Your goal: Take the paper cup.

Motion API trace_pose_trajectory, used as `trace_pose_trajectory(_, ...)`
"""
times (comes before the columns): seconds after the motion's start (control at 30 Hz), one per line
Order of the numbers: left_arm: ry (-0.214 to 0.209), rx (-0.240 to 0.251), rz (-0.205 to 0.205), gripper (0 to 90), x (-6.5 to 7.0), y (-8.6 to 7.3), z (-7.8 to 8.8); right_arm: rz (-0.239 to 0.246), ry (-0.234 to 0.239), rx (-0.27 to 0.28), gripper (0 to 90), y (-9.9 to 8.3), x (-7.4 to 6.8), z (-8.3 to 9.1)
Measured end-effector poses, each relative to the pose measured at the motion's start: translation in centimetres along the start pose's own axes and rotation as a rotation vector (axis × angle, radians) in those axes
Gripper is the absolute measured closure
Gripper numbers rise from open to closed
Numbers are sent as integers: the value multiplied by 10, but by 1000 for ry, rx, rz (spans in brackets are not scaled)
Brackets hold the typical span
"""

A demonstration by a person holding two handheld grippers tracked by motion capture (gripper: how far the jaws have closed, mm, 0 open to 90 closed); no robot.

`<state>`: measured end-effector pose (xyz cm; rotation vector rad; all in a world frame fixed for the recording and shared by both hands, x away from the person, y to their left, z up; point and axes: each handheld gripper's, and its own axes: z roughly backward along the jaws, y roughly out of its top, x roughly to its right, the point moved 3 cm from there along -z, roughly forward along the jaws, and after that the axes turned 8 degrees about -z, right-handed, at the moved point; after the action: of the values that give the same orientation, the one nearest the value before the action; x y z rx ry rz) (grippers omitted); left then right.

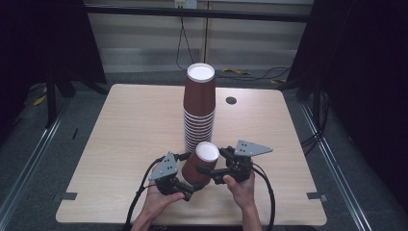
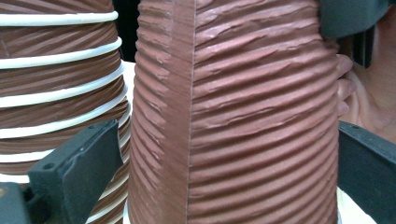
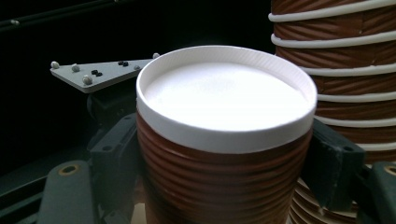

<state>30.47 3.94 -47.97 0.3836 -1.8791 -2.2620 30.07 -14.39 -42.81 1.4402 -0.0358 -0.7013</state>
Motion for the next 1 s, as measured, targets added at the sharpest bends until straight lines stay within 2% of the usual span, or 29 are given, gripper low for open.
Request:
trace_pose_trajectory(0.13, -14, 12, 0, 28, 1, 0, -3, 7, 5, 3, 231, 0, -1, -1)
trace_pose_trajectory(0.27, -26, 2, -18, 73, 3, -1, -5, 10, 14, 9, 230, -1, -2, -1)
trace_pose_trajectory(0.37, -21, 24, -20, 82, 4, 0, -5, 16, 14, 14, 230, 0, -3, 0)
trace_pose_trajectory(0.5, -20, 9, -32, 96, 3, -1, -5, 8, 16, 8, 225, 0, -1, 1)
trace_pose_trajectory(0.63, -20, 26, -24, 113, 4, 0, -4, -15, 32, 29, 210, -1, 2, 1)
trace_pose_trajectory(0.73, -18, 1, -32, 117, 3, -1, -4, -13, 14, 8, 196, -1, 2, 0)
trace_pose_trajectory(0.87, -25, 2, -32, 122, 2, -1, -3, -1, 0, 2, 167, 0, 2, -1)
trace_pose_trajectory(1.0, -24, -12, -33, 123, 1, -1, -1, -18, -5, -10, 134, 0, 4, -2)
